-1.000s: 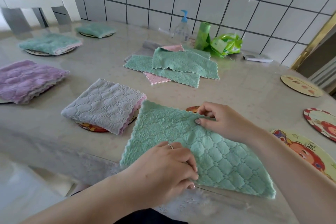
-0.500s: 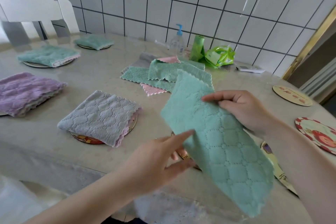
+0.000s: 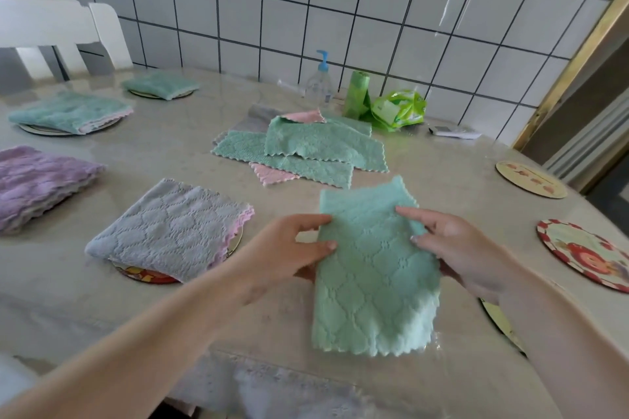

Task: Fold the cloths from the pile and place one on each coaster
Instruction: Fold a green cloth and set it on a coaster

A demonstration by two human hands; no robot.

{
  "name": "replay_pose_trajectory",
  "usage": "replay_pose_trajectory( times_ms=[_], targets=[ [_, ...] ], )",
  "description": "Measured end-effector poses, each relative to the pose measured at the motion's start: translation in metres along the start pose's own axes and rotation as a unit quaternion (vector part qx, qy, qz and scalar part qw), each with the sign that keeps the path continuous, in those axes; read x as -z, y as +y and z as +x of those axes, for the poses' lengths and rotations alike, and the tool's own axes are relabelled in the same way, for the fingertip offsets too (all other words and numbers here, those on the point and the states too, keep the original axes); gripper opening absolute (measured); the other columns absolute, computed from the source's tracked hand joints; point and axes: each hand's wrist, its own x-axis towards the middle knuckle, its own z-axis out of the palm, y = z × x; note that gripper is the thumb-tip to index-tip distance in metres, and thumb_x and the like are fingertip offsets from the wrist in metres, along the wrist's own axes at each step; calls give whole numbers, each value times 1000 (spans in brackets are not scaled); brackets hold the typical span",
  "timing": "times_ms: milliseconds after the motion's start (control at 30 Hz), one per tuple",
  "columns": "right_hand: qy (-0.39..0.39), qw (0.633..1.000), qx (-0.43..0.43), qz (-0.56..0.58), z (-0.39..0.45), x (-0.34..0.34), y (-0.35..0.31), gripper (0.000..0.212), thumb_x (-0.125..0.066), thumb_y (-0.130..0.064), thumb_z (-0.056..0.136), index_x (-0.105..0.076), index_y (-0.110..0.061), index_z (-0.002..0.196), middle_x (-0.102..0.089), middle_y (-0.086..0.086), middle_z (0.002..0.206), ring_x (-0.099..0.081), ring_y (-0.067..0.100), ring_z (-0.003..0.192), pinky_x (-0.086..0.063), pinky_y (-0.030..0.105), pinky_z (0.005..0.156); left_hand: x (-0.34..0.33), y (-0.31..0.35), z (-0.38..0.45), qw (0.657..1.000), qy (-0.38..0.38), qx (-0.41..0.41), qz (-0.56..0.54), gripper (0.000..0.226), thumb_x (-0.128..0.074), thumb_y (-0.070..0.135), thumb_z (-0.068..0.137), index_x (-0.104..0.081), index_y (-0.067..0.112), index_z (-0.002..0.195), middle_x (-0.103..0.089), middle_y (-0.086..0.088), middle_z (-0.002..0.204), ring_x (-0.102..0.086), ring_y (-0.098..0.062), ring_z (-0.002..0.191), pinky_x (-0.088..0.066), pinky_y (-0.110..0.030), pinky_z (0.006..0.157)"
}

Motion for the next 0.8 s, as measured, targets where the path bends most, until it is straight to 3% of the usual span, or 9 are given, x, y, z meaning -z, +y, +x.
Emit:
replay_pose_trajectory(
  times_ms=[33, 100, 200, 267, 367, 400, 467, 667, 800],
  targets=[
    [-24, 999, -30, -6, -2, -3, 5, 46, -44, -3, 95, -46, -31, 131, -58, -11, 108, -62, -9, 75, -49, 14, 62, 4, -4, 2, 999, -26, 20, 3, 46, -59, 13, 89, -48, 19, 134, -62, 9, 113, -64, -2, 66, -55, -18, 63],
    [-46, 997, -53, -22, -5, -5, 16, 53, -50, -11, 94, -38, -32, 140, -47, -5, 138, -55, 2, 113, -51, 28, 89, 12, -13, 4, 997, -73, 25, 23, 44, -54, 12, 92, -46, 21, 135, -59, 8, 124, -62, -2, 74, -54, -22, 66],
    [-46, 998, -44, 1, -13, -5, 22, 59, -54, -17, 93, -30, -37, 143, -25, -6, 152, -23, 4, 138, -43, 25, 98, 24, -24, 0, 992, -77, -22, 97, 58, -52, 6, 91, -38, 37, 137, -46, 17, 138, -54, 7, 109, -48, -27, 95],
    [-68, 996, -50, 4, -20, -2, 26, 53, -54, -17, 93, -36, -41, 137, -31, -1, 149, -38, -4, 125, -48, 11, 74, 26, -27, -5, 988, -89, -53, 113, 67, -50, -3, 88, -38, 44, 134, -47, 22, 135, -57, 3, 110, -45, -29, 99],
    [-144, 987, -59, 30, -32, 1, 27, 45, -54, -13, 92, -49, -45, 124, -37, 12, 140, -58, 7, 105, -51, 18, 73, 19, -33, -7, 979, -113, -113, 124, 67, -50, -13, 84, -49, 39, 126, -47, 17, 137, -57, -1, 114, -43, -23, 101],
    [-166, 984, -57, 44, -34, 3, 28, 46, -53, -11, 92, -51, -44, 123, -58, 7, 112, -61, 8, 89, -52, 21, 73, 16, -36, -6, 977, -109, -133, 125, 66, -51, -16, 82, -53, 37, 121, -49, 17, 135, -55, 0, 116, -42, -19, 100],
    [-187, 976, -56, 95, -38, 7, 29, 46, -50, -5, 91, -57, -39, 122, -48, 7, 82, -53, 11, 67, -53, 24, 67, 13, -42, -1, 971, -78, -171, 148, 66, -56, -15, 79, -62, 43, 109, -54, 21, 127, -54, 2, 117, -44, -17, 98],
    [-192, 958, -82, 195, -49, 12, 30, 49, -34, 3, 94, -74, -24, 101, -54, 14, 65, -60, 17, 52, -53, 28, 48, 22, -49, 1, 915, -40, -270, 298, 35, -67, 12, 83, -68, 39, 105, -59, 26, 119, -52, 10, 113, -43, -19, 99],
    [-155, 980, -47, 119, -55, 6, 34, 46, -47, 6, 89, -75, -30, 97, -64, 5, 62, -64, 15, 49, -46, 21, 39, 26, -52, -3, 853, -37, -322, 409, 33, -60, 24, 82, -62, 43, 110, -57, 25, 119, -46, 7, 111, -42, -21, 93]
  ],
)
